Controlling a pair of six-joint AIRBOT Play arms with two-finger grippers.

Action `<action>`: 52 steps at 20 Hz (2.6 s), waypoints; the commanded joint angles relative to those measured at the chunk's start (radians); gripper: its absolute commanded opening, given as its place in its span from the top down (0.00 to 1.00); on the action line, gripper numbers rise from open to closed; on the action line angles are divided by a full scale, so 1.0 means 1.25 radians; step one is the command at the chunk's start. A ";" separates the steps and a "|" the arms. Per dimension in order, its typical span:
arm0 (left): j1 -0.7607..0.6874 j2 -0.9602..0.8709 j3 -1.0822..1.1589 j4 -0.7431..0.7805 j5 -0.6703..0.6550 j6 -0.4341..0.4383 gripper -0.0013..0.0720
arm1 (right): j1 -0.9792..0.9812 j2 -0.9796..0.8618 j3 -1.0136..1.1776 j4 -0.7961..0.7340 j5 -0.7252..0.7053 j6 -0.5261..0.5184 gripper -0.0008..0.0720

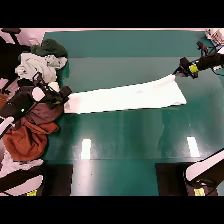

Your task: Fold the shirts.

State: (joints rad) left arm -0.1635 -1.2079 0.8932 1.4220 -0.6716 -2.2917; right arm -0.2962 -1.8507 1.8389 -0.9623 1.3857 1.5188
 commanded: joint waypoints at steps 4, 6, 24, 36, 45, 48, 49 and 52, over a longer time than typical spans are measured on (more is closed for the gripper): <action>0.000 -0.043 0.000 0.023 0.125 -0.034 0.95 | 0.003 -0.028 0.010 0.002 -0.061 -0.001 0.87; 0.000 -0.049 0.000 0.024 0.131 -0.033 0.50 | 0.011 -0.028 0.010 0.002 -0.072 -0.016 0.62; -0.027 -0.113 0.296 -0.137 -0.188 0.398 0.50 | -0.111 -0.017 -0.179 0.042 0.027 -0.259 0.02; -0.154 -0.364 0.482 -0.161 -0.233 0.488 0.51 | -0.011 -0.017 -0.329 0.116 -0.095 -0.366 0.49; -0.210 -0.439 0.508 -0.195 -0.200 0.544 0.80 | 0.016 0.153 -0.329 0.120 -0.053 -0.246 0.96; -0.254 -0.464 0.509 -0.212 -0.174 0.559 0.80 | 0.040 0.226 -0.329 0.120 -0.038 -0.177 0.96; -0.271 -0.471 0.509 -0.211 -0.161 0.563 0.80 | 0.054 0.245 -0.329 0.120 -0.031 -0.151 0.96; -0.307 -0.480 0.509 -0.209 -0.108 0.563 0.91 | 0.108 0.296 -0.329 0.121 -0.017 -0.064 0.96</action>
State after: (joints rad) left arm -0.5083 -1.7920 1.5280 1.1683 -0.8673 -1.5982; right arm -0.2104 -1.5448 1.4281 -0.8146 1.3457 1.3209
